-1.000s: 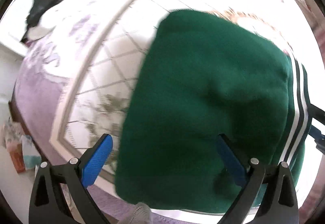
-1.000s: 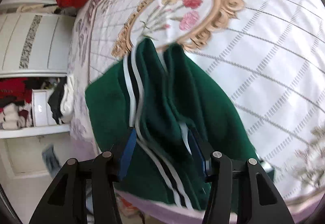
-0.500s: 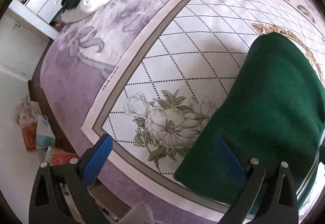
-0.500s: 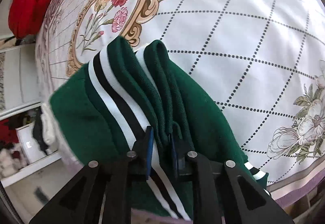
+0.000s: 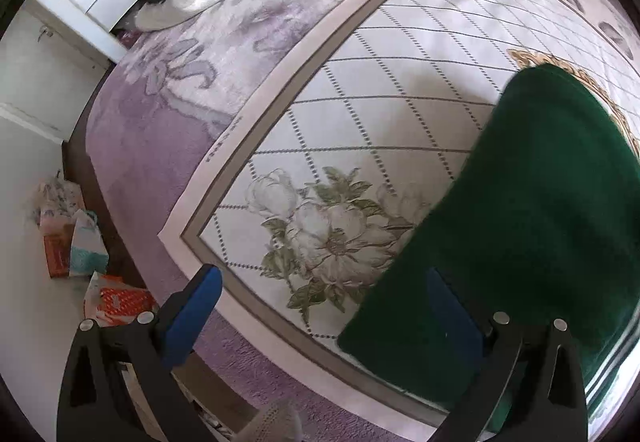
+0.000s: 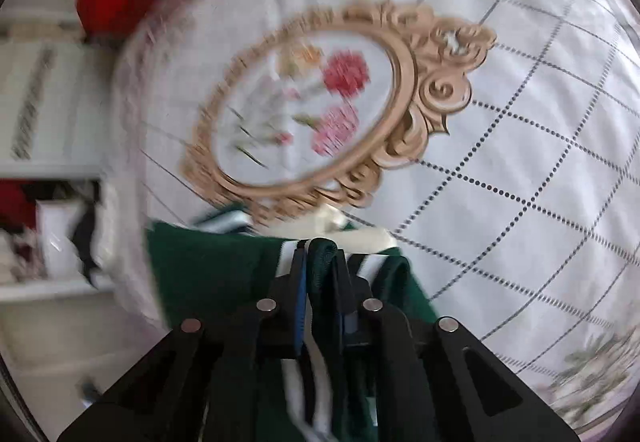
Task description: Fold large clothes
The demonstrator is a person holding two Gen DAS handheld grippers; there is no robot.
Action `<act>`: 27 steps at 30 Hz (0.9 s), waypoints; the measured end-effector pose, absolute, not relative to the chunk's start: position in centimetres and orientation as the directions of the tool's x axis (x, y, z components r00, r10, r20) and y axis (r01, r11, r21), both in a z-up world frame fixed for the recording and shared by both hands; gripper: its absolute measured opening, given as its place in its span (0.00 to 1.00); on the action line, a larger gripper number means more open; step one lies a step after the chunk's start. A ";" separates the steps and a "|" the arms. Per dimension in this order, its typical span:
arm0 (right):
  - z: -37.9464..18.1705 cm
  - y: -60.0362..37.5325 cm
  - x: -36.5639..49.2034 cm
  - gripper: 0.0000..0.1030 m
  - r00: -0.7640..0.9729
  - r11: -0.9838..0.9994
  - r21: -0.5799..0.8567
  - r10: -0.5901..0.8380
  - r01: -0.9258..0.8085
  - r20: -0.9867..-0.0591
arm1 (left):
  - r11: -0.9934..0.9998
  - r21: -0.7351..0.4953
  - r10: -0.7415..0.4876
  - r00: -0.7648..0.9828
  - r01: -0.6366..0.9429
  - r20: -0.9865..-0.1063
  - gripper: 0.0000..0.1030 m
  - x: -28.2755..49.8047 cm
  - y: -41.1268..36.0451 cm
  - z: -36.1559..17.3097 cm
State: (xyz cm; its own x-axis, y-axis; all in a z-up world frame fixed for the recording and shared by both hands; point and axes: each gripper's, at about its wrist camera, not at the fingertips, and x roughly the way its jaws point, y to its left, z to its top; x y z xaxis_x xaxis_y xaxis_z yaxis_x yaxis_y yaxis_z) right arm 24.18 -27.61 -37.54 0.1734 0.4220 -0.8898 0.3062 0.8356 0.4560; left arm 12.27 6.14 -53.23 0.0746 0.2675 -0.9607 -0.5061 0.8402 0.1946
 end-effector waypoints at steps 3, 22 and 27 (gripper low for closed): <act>-36.1 -29.8 21.9 0.05 0.269 0.786 0.483 0.404 0.387 -0.874 | 0.822 0.205 0.276 0.056 -0.531 -0.960 1.00 11.4 7.2 -53.4; -43.2 -24.5 11.8 0.66 -0.171 0.861 0.401 0.467 0.313 -0.868 | 0.888 0.286 0.287 -0.051 -0.359 -0.956 1.00 8.8 0.8 -58.4; -41.8 -28.1 9.8 0.16 0.035 0.674 0.505 0.581 0.539 -0.813 | 0.879 0.302 0.297 -0.073 -0.370 -0.952 1.00 7.5 2.3 -58.6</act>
State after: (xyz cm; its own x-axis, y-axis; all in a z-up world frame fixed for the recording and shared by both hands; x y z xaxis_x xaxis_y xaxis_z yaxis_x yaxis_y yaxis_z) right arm 9.81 -28.15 -41.76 0.0351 0.5807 -0.8133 0.5394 0.6741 0.5046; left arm 7.49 2.30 -58.55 -0.0731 0.2970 -0.9521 -0.3696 0.8786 0.3024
